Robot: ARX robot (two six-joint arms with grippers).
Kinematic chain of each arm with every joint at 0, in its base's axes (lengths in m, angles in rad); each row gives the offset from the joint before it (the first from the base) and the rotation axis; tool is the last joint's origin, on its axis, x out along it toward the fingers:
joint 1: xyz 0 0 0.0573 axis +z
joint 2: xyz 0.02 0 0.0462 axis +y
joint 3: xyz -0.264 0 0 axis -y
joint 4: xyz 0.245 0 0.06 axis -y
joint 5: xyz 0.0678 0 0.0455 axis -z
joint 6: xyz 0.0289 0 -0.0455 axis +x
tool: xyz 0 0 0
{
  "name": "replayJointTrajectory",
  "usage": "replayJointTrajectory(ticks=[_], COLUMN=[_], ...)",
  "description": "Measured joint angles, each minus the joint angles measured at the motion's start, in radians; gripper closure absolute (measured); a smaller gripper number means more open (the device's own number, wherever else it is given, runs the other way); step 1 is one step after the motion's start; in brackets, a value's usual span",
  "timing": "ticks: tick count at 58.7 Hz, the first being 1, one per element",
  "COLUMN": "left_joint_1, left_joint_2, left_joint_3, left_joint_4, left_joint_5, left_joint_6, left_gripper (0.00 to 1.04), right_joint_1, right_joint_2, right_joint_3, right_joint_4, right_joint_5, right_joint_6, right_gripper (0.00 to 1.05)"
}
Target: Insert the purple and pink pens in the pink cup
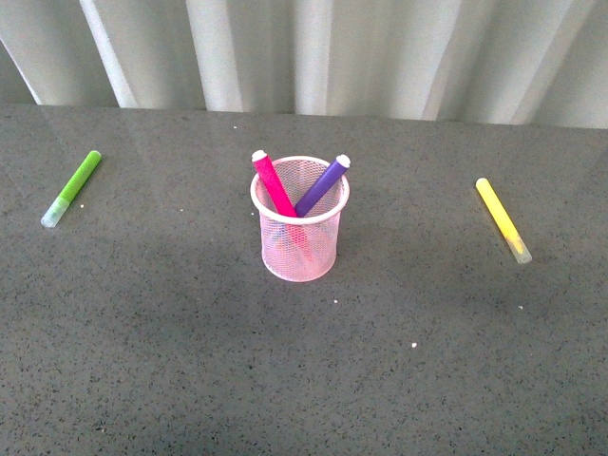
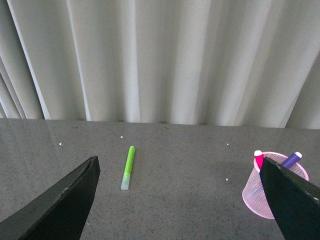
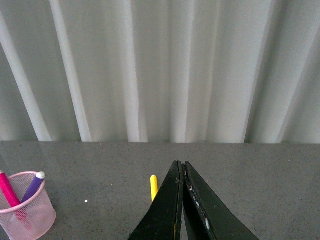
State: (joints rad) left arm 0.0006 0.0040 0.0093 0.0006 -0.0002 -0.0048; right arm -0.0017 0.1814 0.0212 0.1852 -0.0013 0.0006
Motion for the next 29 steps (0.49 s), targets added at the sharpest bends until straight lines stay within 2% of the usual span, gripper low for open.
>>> replayJointTrajectory(ticks=[3,7,20,29], left_joint_1=[0.0,0.0,0.0,0.0], left_joint_2=[0.0,0.0,0.0,0.0], left_joint_3=[0.0,0.0,0.0,0.0], left_joint_4=[0.0,0.0,0.0,0.0], left_joint_5=[0.0,0.0,0.0,0.0], left_joint_6=[0.0,0.0,0.0,0.0], left_gripper=[0.07,0.07,0.07,0.07], right_joint_1=[0.0,0.0,0.0,0.0], right_joint_2=[-0.032,-0.134,-0.177,-0.177], right_joint_3=[0.0,0.0,0.0,0.0], right_joint_4=[-0.034,-0.171,-0.183,-0.183], right_joint_5=[0.0,0.0,0.001,0.001], right_joint_6=[0.0,0.0,0.0,0.0], right_gripper=[1.01,1.01,1.0,0.62])
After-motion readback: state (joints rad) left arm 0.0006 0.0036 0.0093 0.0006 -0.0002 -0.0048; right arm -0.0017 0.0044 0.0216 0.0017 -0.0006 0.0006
